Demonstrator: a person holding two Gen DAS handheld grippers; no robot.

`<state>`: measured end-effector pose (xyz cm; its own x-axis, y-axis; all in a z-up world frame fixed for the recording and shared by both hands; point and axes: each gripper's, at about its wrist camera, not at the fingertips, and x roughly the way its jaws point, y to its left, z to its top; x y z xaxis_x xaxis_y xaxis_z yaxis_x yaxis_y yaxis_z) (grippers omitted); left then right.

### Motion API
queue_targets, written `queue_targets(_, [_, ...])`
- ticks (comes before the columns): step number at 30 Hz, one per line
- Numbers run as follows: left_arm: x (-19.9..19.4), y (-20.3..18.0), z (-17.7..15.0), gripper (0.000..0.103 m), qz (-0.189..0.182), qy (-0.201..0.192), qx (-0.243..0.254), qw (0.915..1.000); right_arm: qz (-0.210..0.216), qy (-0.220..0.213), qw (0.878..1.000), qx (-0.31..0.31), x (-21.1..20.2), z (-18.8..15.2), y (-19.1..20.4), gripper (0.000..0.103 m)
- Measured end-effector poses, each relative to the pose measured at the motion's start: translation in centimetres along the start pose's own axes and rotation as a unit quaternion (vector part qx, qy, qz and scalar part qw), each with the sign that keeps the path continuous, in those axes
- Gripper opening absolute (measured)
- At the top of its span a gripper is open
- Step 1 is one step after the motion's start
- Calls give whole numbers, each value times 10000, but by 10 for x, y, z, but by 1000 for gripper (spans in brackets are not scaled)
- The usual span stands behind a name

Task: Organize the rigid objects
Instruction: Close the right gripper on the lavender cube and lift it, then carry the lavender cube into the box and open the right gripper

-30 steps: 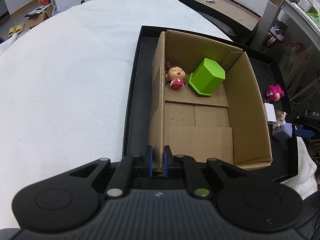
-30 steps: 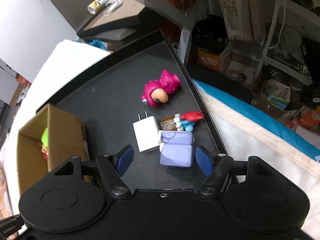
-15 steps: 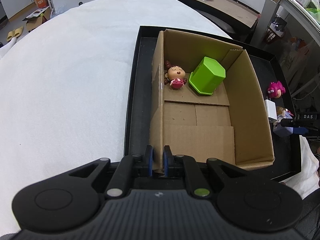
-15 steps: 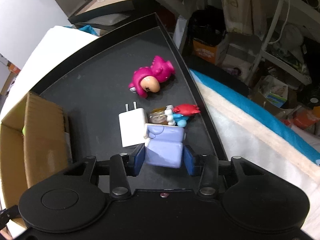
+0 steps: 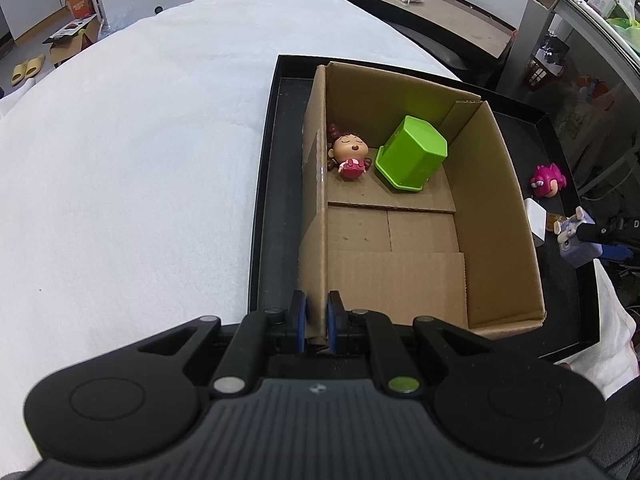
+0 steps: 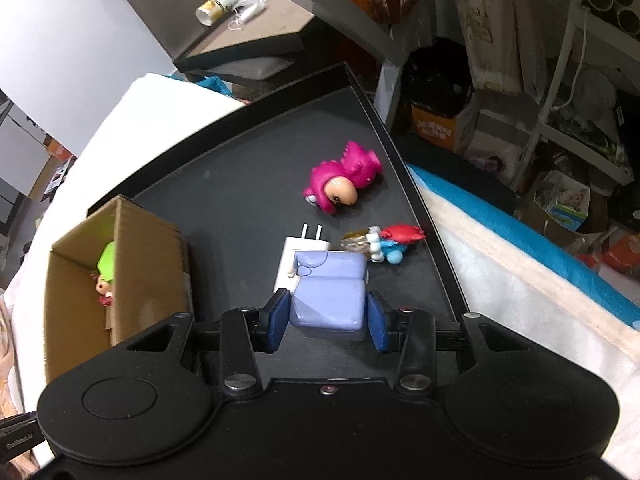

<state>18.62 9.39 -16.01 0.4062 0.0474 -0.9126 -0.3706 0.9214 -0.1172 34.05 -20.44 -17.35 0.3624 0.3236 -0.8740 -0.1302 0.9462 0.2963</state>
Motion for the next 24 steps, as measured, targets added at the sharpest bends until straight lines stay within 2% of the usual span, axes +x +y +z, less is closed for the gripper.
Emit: queue_targets(24, [-1, 9, -2, 10, -213, -53, 6, 9998, 105, -355, 9987, -353, -44, 13, 42, 40])
